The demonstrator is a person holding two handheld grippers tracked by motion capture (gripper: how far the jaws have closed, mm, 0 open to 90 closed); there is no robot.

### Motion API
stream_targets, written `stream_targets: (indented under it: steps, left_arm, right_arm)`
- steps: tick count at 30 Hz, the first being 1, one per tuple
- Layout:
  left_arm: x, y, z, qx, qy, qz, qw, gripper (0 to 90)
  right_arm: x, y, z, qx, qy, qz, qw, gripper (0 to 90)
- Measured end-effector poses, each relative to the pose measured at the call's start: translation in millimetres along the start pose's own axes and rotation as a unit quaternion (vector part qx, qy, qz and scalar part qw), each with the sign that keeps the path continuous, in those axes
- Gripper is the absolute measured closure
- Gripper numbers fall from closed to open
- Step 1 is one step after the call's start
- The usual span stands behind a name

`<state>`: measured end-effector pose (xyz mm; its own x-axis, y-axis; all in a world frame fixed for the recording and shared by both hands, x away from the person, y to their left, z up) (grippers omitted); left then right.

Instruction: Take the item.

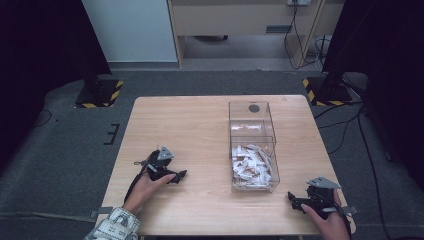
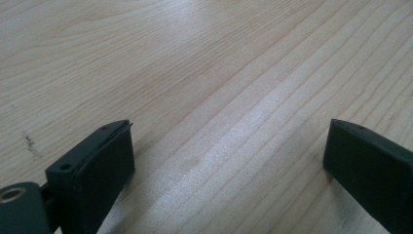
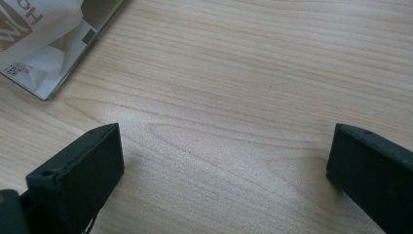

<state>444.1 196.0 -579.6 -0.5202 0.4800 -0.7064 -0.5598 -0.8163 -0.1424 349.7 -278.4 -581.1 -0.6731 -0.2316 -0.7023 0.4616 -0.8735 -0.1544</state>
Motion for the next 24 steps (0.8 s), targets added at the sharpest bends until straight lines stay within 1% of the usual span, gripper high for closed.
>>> stream_targets:
  steps: [11, 16, 22, 23, 24]
  left_arm:
    - [0.4, 0.7, 0.6, -0.001, 0.001, -0.003, 1.0, 3.3]
    - [0.3, 2.4, 2.2, 0.003, 0.001, -0.007, 1.0, 4.5]
    - [-3.8, 9.3, 6.7, 0.008, 0.008, -0.015, 0.9998, 5.3]
    - [-4.6, 10.4, 7.7, 0.01, 0.01, -0.015, 0.9998, 5.3]
    - [-7.0, 14.2, 10.4, 0.015, 0.015, -0.016, 0.9996, 5.3]
  right_arm:
    - [0.1, 0.0, 0.1, -0.001, 0.0, 0.0, 1.0, 0.6]
    - [0.0, 0.0, 0.0, 0.0, 0.001, 0.0, 1.0, 0.6]
    - [0.0, 0.0, 0.0, 0.0, 0.001, 0.0, 1.0, 0.6]
    - [0.0, 0.0, 0.0, 0.0, 0.001, 0.0, 1.0, 0.6]
    - [0.0, 0.0, 0.0, 0.0, 0.001, 0.0, 1.0, 0.6]
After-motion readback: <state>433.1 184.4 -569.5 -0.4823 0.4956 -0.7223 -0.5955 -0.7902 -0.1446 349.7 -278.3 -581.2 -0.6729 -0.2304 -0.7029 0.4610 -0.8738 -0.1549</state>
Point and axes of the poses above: each handheld gripper's, and its own axes: z roughly backward along the jaws, x roughly out of its underside, y roughly to its right, the point moved 6 cm from there along -z, roughly forward along the jaws, and after that the axes turned 12 degrees about -x, right-handed, at the moved point
